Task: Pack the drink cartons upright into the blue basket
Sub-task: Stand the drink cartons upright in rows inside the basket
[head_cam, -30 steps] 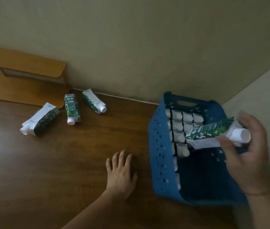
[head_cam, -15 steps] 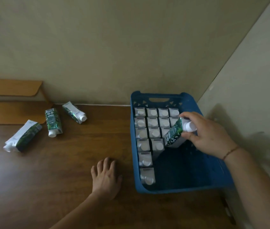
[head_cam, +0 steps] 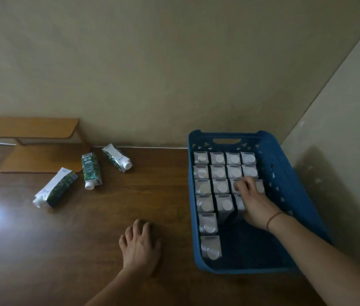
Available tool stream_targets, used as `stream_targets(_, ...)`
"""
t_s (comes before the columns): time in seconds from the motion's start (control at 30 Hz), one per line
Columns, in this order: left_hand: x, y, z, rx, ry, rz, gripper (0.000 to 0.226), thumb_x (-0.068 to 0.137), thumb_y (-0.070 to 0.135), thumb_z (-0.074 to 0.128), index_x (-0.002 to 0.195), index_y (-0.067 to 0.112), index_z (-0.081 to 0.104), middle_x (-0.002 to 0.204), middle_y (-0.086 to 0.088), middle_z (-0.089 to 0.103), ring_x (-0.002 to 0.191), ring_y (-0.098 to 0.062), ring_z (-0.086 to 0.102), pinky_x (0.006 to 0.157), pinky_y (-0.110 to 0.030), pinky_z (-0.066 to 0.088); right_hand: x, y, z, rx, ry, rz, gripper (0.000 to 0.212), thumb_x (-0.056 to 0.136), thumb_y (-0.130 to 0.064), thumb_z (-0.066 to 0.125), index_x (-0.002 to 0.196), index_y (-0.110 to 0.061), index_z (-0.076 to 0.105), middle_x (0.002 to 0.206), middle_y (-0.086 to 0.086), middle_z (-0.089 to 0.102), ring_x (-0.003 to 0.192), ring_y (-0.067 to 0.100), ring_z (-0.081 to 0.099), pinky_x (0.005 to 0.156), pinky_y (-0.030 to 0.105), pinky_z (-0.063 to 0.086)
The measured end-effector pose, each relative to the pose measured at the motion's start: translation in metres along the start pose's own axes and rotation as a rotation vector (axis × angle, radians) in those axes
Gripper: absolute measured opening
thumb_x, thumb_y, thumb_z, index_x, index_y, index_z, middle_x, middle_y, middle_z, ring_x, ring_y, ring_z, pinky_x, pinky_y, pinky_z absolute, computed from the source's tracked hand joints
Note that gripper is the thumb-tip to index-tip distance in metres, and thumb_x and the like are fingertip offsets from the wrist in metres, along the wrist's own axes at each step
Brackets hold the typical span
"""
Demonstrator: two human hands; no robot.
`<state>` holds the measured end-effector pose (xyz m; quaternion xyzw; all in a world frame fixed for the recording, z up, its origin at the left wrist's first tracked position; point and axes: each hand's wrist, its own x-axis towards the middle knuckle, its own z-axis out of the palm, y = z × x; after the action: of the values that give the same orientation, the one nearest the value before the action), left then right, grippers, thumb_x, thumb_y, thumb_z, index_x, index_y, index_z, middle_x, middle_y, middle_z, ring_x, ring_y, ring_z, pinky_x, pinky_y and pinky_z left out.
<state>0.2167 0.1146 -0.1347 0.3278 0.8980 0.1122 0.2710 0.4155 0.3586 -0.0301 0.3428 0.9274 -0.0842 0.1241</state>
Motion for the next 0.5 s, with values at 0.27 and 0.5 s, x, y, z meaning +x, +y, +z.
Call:
stream_targets(0.27,0.025,-0.036,-0.048,-0.154,0.185,-0.229,0.066,0.095,0.052,0.049,0.152,0.029,0.026,0.162,-0.004,0.016,0.149,-0.031,0.015,0.12,-0.058,0.008,0.001,-0.038,-0.068,-0.146,-0.055,0.095,0.052,0.085,-0.039,0.057,0.129,-0.031,0.031,0.132,-0.005,0.04,0.094,0.017,0.057,0.071,0.035,0.052)
stream_targets(0.5,0.106,-0.076,-0.122,-0.386,0.456,-0.416,0.089,0.083,0.054,0.069,0.153,0.021,0.025,0.159,-0.011,0.03,0.143,-0.036,0.032,0.115,-0.056,0.03,0.043,-0.138,-0.084,0.056,0.338,-0.088,0.033,0.086,-0.03,0.063,0.118,-0.025,0.057,0.116,-0.005,0.058,0.103,0.017,0.056,0.073,0.027,0.046)
